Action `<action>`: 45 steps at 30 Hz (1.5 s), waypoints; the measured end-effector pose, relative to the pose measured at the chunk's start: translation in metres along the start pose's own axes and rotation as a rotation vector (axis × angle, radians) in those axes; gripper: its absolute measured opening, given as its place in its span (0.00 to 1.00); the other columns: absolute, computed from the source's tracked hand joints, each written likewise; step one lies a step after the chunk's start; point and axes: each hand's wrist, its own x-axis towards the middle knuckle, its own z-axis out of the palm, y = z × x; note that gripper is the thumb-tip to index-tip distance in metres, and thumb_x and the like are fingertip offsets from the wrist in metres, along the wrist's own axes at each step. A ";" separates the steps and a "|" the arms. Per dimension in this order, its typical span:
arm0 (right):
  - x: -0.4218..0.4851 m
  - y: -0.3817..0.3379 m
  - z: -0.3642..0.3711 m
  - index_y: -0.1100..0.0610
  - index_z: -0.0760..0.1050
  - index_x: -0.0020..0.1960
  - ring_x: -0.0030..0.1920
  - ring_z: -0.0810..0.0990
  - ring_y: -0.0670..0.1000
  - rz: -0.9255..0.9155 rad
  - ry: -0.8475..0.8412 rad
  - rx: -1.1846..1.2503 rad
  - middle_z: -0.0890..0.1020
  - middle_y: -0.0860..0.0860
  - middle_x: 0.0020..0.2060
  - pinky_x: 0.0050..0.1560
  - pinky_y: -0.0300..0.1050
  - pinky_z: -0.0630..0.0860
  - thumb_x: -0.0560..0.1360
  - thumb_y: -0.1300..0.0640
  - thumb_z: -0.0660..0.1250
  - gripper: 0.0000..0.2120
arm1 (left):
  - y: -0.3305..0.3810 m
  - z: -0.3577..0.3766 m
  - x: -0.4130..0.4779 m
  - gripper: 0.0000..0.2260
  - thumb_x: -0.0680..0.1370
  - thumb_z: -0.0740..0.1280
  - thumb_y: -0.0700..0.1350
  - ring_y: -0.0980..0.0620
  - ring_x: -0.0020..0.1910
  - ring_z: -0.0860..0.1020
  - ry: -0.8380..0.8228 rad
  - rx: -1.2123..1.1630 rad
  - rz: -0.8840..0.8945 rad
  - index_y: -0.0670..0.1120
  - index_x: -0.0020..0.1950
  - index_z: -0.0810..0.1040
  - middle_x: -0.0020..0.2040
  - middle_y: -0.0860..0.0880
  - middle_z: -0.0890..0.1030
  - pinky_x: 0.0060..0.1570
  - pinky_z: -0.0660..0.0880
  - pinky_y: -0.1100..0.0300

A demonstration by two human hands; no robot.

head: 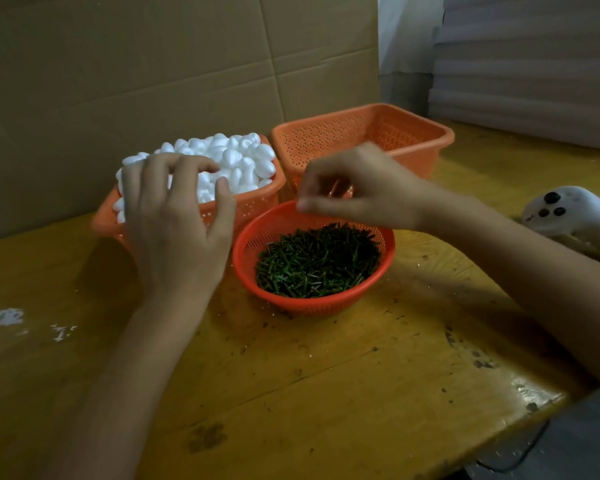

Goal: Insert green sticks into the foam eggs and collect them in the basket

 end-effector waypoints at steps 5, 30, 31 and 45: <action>-0.003 0.001 0.017 0.49 0.84 0.59 0.54 0.82 0.38 -0.042 -0.384 0.028 0.85 0.41 0.54 0.57 0.36 0.75 0.77 0.44 0.74 0.14 | -0.028 0.002 -0.005 0.23 0.86 0.58 0.60 0.35 0.71 0.71 -0.407 0.330 -0.091 0.48 0.75 0.76 0.70 0.37 0.76 0.69 0.66 0.39; -0.003 0.000 0.019 0.49 0.84 0.57 0.54 0.82 0.39 -0.039 -0.386 0.082 0.85 0.40 0.53 0.57 0.41 0.76 0.76 0.45 0.75 0.13 | -0.029 0.013 -0.007 0.19 0.86 0.62 0.51 0.39 0.61 0.79 -0.253 0.150 -0.138 0.38 0.58 0.85 0.66 0.40 0.81 0.56 0.74 0.44; -0.003 -0.001 0.019 0.49 0.84 0.57 0.54 0.82 0.39 -0.039 -0.384 0.084 0.85 0.40 0.53 0.58 0.42 0.76 0.76 0.45 0.75 0.12 | -0.028 0.013 -0.007 0.18 0.86 0.62 0.50 0.40 0.64 0.78 -0.230 0.133 -0.141 0.38 0.60 0.85 0.68 0.41 0.80 0.58 0.74 0.46; -0.004 -0.001 0.019 0.52 0.85 0.55 0.51 0.84 0.40 -0.039 -0.334 0.180 0.87 0.44 0.49 0.57 0.41 0.79 0.74 0.56 0.79 0.10 | -0.019 0.007 -0.003 0.04 0.78 0.77 0.42 0.53 0.50 0.86 0.141 -0.456 -0.169 0.45 0.52 0.85 0.53 0.52 0.85 0.49 0.82 0.58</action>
